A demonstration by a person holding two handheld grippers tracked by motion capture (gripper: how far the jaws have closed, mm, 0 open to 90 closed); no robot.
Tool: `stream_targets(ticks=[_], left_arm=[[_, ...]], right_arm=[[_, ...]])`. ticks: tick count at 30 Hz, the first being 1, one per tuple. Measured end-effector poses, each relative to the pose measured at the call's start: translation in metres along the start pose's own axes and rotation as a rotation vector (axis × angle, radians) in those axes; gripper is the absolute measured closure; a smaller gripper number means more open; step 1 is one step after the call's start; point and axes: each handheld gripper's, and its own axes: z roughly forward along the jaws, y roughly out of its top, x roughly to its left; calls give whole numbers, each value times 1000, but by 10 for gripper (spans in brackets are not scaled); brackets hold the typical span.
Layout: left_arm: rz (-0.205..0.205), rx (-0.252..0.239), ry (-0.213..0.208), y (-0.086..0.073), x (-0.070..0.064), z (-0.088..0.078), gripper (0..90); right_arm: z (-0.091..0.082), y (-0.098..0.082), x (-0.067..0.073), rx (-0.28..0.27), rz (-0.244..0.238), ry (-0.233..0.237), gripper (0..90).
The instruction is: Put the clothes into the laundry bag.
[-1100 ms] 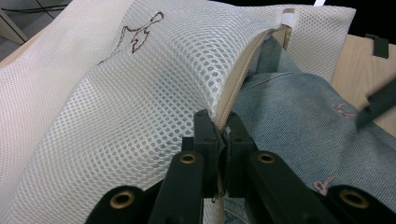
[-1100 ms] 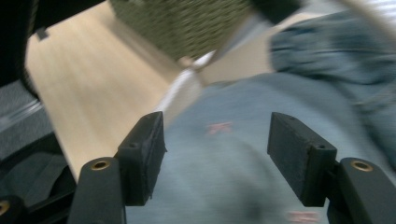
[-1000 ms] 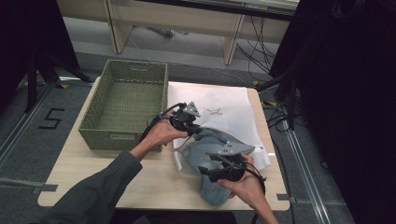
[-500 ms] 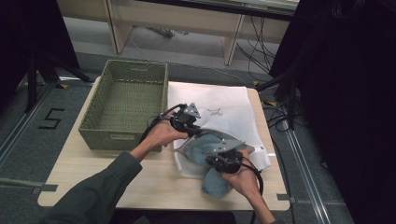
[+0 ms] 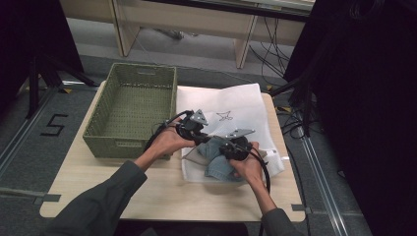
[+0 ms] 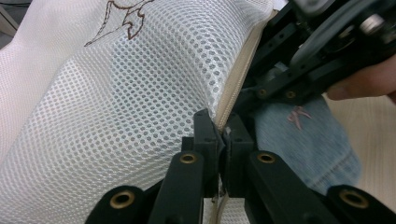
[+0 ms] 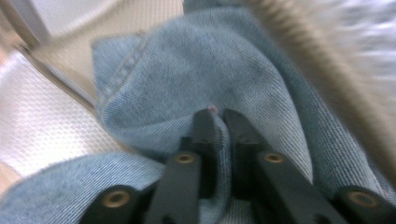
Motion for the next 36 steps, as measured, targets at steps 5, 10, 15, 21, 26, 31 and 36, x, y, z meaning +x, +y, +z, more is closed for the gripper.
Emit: stream_targets(ticks=[5,10,15,21,26,31,36], left_arm=[[-14,-14,5,-1,-1,0,857],[0,2,-2,-1,2,-1,857],[-6,-7,-1,-1,2,-2,856],[1,0,-1,0,1,-1,856],[-1,8,-9,0,-3,2,857],[16,6,-10,1,-4,0,858],[38,15,-10,2,-9,2,859]], right_arm=[[-31,3,15,-97,15,97,462],[-77,0,29,-138,0,98,402],[-96,-26,38,-60,13,58,344],[-77,-61,54,55,84,70,317],[-45,-62,47,156,-17,75,703],[-32,-45,25,92,-41,74,846],[-28,1,17,-41,6,69,851]])
